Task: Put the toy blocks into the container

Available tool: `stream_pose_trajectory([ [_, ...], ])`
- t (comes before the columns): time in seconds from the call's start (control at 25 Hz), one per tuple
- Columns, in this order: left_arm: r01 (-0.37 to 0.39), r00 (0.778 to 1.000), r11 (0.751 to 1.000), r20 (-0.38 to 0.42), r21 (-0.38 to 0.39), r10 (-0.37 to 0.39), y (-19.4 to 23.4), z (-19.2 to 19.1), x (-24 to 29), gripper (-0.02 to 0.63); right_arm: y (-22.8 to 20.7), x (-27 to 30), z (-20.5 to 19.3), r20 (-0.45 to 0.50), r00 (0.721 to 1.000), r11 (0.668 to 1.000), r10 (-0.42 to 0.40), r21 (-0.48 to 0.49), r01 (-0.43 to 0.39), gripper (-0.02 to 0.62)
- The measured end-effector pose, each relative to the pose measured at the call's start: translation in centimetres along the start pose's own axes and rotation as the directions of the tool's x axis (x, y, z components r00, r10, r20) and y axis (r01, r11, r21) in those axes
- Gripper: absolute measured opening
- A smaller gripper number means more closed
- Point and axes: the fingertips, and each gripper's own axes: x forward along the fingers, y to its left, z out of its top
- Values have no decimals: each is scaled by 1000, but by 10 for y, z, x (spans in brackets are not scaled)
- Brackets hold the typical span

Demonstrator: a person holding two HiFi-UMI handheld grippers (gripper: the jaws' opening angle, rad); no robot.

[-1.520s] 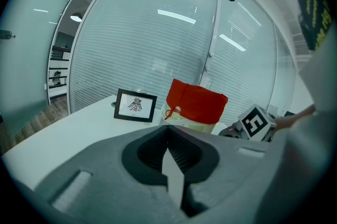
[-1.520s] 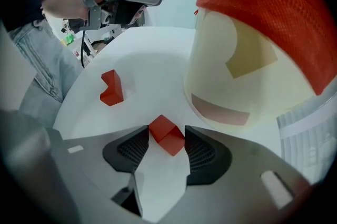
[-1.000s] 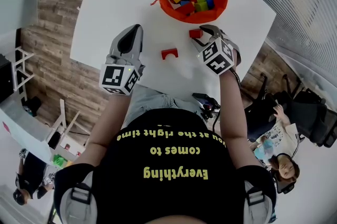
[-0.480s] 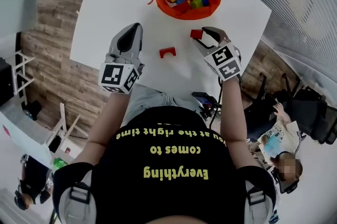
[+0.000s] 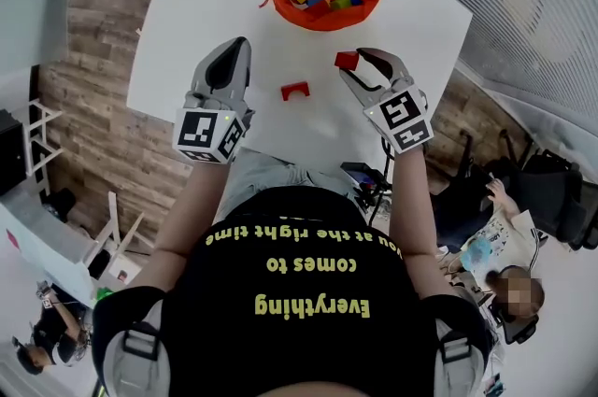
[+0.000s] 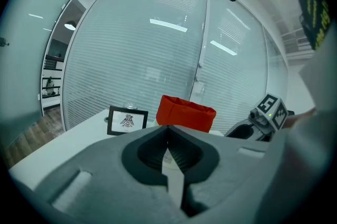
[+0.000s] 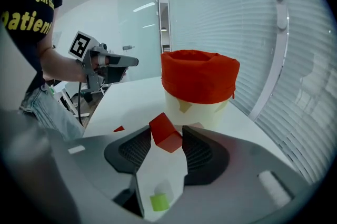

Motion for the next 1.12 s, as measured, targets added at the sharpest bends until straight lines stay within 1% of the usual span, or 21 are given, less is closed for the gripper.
stream_pose_trajectory([
  [0.28,-2,1000,1000,31,15,2,-2,13,-7,-2,4,-20,24,92,995,1000,-22,18,20,195],
  [0.48,3,998,1000,56,28,-5,-5,23,-8,0,4,-32,36,130,990,999,-48,14,47,195],
  [0.68,1,998,1000,68,27,-3,-4,28,-10,-2,1,-47,50,183,980,997,-75,32,71,193],
  [0.84,4,997,1000,72,28,-6,-3,30,-8,-2,-4,-60,67,245,967,996,-74,62,61,193],
  [1.12,1,996,1000,86,24,-3,0,35,-6,-1,-15,-76,99,298,950,995,-97,27,93,193],
])
